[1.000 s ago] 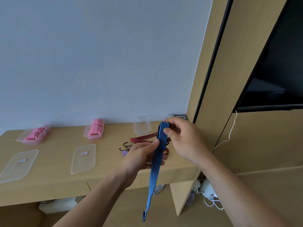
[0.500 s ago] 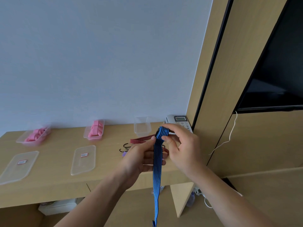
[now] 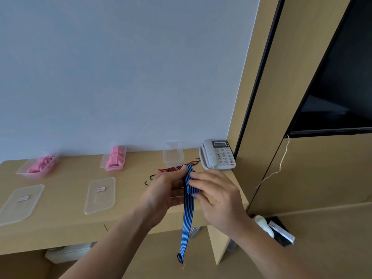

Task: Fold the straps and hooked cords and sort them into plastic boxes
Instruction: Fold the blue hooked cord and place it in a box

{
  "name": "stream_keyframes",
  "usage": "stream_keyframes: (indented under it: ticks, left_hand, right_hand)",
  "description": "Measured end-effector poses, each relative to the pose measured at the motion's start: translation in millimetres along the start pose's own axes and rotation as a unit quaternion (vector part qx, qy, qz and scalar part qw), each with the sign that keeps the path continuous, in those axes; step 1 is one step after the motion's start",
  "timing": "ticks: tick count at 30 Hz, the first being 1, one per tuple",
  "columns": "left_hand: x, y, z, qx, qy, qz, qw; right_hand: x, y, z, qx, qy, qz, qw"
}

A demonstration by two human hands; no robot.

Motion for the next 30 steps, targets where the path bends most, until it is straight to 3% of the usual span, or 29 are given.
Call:
stream_keyframes:
  ticks: [8,11,14,17,19,21,30]
  left_hand:
    - [11.9,2.9,-1.1,-0.018,-0.044,-0.043,0.998]
    - [15.5,1.1,2.2,-0.013,-0.053,-0.073,0.996]
    - [17.6,-5.2,5.3,-0.02,-0.066,-0.111,0.991]
    - [21.3,-14.1,8.1,-0.039,-0.077,-0.126,0.988]
    - [23.0,-14.6,10.2,-0.037,-0.075,-0.133,0.988]
    - [24.3,-13.6,12.6,-0.037,-0.074,-0.135,0.987]
    - [4.7,-14.6,17.0,-0.063,-0.011,-0.131,0.989]
  right_hand:
    - [-2.4,-5.5,1.8,-0.032,0.014,0.032,0.999]
    - [-1.5,3.4,-5.1,-0.009,0.003,-0.015,1.0]
    - [20.2,11.3,-17.2,0.018,-0.094,-0.091,0.991]
    - [57.3,-12.7,-23.5,-0.11,-0.252,-0.19,0.943]
    - [62.7,-32.5,-22.1,-0.209,-0.28,-0.305,0.886]
    - [60.1,-36.4,-22.2,-0.232,-0.268,-0.361,0.862]
    - [66.3,-15.0,-32.3,-0.15,-0.272,-0.312,0.898]
Point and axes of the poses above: each hand's wrist, its own z-axis away from the middle knuckle, its own y-axis out of the back of the hand, x = y × z, the point moved 9 cm from there along -z, towards the middle knuckle, and after that the axes turned 12 degrees about -x, right-handed, at the moved point
